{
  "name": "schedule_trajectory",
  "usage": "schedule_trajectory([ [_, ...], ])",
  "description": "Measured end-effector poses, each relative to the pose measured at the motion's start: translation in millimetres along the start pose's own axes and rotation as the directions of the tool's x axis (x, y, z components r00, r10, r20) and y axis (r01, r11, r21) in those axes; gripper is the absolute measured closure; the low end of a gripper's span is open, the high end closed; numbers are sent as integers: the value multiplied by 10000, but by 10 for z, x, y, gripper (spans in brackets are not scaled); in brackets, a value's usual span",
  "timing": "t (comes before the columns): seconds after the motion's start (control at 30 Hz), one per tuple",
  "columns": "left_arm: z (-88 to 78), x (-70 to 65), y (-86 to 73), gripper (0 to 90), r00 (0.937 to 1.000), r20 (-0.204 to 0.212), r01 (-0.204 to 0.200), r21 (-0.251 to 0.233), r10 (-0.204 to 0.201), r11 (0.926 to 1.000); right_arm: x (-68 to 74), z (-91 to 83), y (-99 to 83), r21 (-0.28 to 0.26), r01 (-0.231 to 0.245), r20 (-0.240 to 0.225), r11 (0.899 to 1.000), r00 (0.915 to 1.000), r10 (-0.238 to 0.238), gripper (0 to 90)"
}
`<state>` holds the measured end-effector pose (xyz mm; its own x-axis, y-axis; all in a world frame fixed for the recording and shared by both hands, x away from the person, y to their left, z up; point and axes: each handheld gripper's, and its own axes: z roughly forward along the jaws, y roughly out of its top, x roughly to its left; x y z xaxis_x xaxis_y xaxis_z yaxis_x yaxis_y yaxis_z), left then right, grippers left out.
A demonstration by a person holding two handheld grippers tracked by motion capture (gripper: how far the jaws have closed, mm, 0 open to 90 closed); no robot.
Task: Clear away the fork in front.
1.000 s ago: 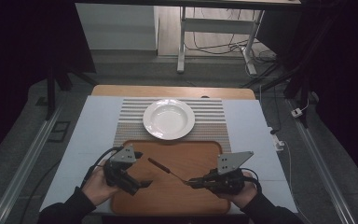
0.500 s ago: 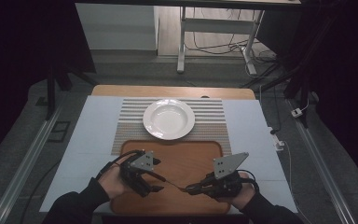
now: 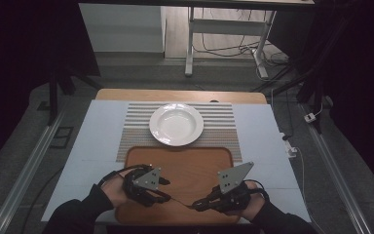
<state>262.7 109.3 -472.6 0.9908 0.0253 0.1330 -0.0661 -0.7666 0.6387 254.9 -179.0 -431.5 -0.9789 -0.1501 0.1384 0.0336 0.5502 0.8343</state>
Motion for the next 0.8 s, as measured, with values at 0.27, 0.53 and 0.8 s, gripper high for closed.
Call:
schedule_trajectory([
  [0.27, 7, -29, 15, 727, 9952, 558, -812, 125, 804, 9966, -9, 12, -15, 54, -83, -169, 10000, 9998, 84, 896],
  [0.53, 19, -89, 36, 785, 9807, 772, -1831, 392, 1797, 9823, -41, 26, -45, -14, -322, -372, 9995, 9988, 321, 884],
  [0.8, 5, -87, 43, 807, 9873, 1034, -1249, 356, 1207, 9915, -75, -40, -85, -486, -514, 344, 9975, 9980, 531, 772],
])
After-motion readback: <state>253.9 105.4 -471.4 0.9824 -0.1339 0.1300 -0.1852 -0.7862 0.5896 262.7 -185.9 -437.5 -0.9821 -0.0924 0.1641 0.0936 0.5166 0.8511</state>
